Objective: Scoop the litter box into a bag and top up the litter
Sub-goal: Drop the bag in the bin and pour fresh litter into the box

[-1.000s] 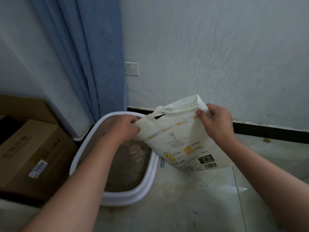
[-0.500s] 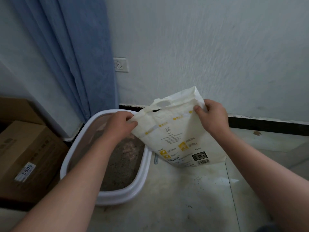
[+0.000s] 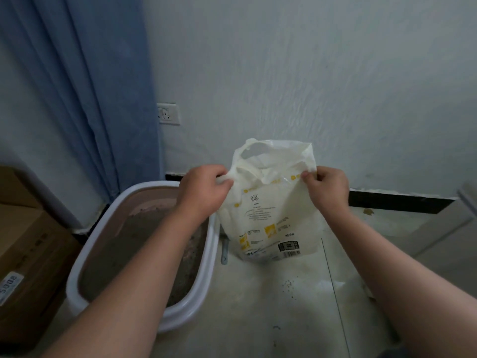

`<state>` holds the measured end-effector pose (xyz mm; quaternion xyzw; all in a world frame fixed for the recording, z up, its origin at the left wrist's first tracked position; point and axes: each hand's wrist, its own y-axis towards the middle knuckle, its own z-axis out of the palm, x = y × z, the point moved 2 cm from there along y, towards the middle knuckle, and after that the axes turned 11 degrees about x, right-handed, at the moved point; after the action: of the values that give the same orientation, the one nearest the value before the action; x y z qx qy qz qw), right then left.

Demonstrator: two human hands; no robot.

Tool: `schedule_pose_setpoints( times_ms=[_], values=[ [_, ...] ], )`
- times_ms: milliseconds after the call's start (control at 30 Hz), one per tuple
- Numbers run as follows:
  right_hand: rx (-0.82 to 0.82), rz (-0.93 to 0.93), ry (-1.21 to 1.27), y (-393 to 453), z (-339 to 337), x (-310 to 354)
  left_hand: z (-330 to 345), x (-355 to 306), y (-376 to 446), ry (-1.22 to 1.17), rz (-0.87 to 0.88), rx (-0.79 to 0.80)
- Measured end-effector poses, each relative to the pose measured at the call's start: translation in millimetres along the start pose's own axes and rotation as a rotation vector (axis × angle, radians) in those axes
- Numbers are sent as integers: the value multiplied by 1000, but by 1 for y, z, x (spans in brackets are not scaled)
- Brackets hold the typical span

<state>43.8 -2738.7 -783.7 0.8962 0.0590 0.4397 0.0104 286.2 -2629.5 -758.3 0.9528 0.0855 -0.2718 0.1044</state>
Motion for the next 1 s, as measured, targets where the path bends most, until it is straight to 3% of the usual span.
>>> schedule_pose_setpoints(
  times_ms=[100,200,367,567,633,733,800,1000],
  values=[
    [-12,58,96,12,-6,-11,-5,-14,4,63,39,-30],
    [91,154,191,16,-3,-24,-1,-11,4,109,35,-19],
    [188,153,127,13,10,-29,7,13,-3,22,-22,-24],
    [289,169,-93,11,17,-39,15,32,-13,-358,-230,-35],
    [312,208,-114,8,18,-45,23,39,-19,-422,-288,24],
    [271,224,-105,8,15,-51,38,43,-29,-559,-324,282],
    [244,209,-90,8,14,-52,47,42,-35,-523,-310,391],
    [156,131,-78,5,14,-40,50,40,-25,-386,-370,160]
  ],
)
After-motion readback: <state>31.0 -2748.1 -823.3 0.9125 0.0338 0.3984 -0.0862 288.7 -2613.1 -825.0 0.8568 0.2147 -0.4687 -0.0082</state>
